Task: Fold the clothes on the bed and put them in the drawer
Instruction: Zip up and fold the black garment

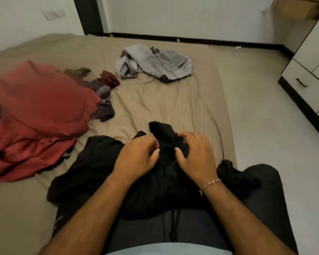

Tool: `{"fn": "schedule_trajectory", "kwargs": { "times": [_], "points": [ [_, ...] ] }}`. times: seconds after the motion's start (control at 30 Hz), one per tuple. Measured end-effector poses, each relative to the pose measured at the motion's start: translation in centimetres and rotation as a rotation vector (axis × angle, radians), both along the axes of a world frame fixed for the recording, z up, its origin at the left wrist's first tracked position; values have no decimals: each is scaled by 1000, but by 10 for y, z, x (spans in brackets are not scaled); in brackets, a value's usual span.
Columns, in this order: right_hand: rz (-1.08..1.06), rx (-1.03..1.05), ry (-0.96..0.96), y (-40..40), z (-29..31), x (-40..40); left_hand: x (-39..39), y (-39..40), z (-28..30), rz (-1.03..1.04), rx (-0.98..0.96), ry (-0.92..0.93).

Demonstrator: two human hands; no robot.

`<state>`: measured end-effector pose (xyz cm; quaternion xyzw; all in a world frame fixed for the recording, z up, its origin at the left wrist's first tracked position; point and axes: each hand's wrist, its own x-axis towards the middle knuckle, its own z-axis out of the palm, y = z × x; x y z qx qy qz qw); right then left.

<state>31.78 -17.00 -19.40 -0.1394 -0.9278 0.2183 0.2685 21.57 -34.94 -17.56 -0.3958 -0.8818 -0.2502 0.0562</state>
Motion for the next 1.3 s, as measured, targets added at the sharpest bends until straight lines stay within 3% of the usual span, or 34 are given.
{"fn": "schedule_trajectory", "kwargs": {
  "times": [0.07,0.17,0.23,0.37,0.53,0.67,0.8,0.9,1.17,1.3],
  "points": [
    [190,43,-47,-9,-4,2,8,-2,-1,-75,-86,8],
    [389,158,-400,-13,-25,5,6,-1,-4,-143,-276,-3],
    [409,55,-593,-13,-32,4,4,1,-4,-146,-379,-16],
    [288,-100,-640,-11,-35,-1,4,3,-8,-140,-432,-3],
    [343,-119,-755,-8,-36,-4,2,3,-7,-128,-454,-21],
    [203,-68,-425,2,-34,2,8,5,-4,-59,-411,-45],
    [195,-329,-80,10,-24,6,19,17,-10,44,-150,-197],
    [227,-458,-13,9,-24,9,28,24,-21,72,-12,-257],
    [273,-226,118,2,-18,13,29,15,-21,49,175,-272],
    [230,-313,155,2,-18,13,33,16,-18,55,197,-333]
  ]
}}
